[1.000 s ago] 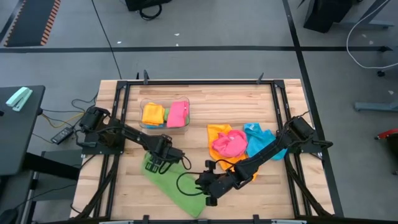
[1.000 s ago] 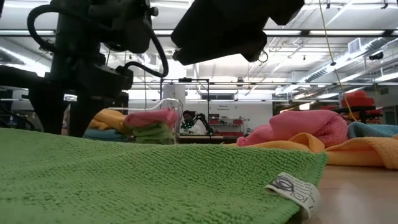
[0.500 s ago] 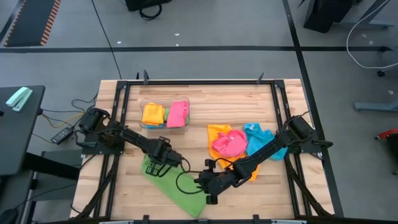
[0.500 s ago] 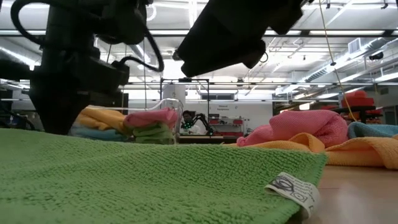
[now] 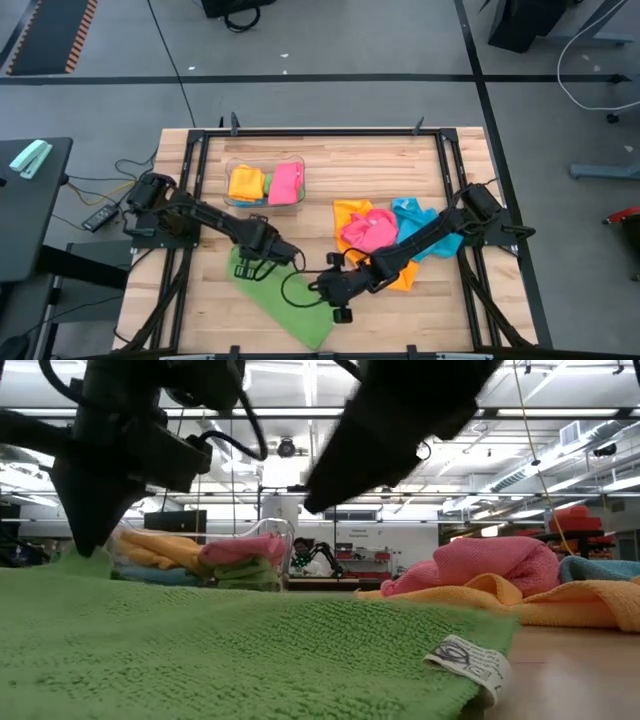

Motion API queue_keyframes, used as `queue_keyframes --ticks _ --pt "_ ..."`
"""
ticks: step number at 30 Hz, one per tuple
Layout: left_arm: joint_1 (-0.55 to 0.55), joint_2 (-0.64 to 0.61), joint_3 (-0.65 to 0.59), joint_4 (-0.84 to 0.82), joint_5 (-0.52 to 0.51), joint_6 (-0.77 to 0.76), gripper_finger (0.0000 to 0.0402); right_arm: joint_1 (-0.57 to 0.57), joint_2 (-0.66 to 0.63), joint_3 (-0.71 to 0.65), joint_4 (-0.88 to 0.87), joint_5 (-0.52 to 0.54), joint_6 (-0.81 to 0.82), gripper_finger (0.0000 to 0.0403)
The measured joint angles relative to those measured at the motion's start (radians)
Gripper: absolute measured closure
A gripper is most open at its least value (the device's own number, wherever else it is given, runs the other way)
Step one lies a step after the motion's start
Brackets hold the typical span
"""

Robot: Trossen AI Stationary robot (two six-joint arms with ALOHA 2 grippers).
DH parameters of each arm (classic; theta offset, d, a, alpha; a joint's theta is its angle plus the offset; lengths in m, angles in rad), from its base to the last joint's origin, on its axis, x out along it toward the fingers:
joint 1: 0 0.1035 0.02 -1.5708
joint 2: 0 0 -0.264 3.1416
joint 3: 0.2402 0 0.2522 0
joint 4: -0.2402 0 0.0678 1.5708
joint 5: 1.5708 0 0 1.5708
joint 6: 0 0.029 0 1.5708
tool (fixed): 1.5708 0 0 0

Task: Fold microfiber towels
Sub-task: Fold the green microfiber towel

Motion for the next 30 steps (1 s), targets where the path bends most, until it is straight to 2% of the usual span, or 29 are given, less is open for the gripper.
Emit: queue_keyframes --ticks 5,11,15,24,30 --pt "0.006 0.000 -0.027 -0.078 -0.064 -0.046 0.0372 0.014 0.000 0.000 -0.070 0.001 -0.013 0.0260" --pt "0.030 0.000 -0.056 -0.086 -0.074 -0.120 0.0392 0.031 0.000 0.000 -0.073 0.000 -0.038 0.0260" --pt "0.033 0.000 -0.056 -0.092 -0.074 -0.151 0.0391 0.023 0.000 0.000 -0.073 0.000 -0.042 0.0260" --pt "0.058 0.000 -0.082 -0.064 -0.080 -0.254 0.0334 0.011 0.000 0.000 -0.074 0.001 -0.035 0.0260" --pt "0.083 0.000 -0.174 -0.079 -0.070 -0.297 0.0266 0.013 0.000 0.000 -0.073 0.001 -0.016 0.0260"
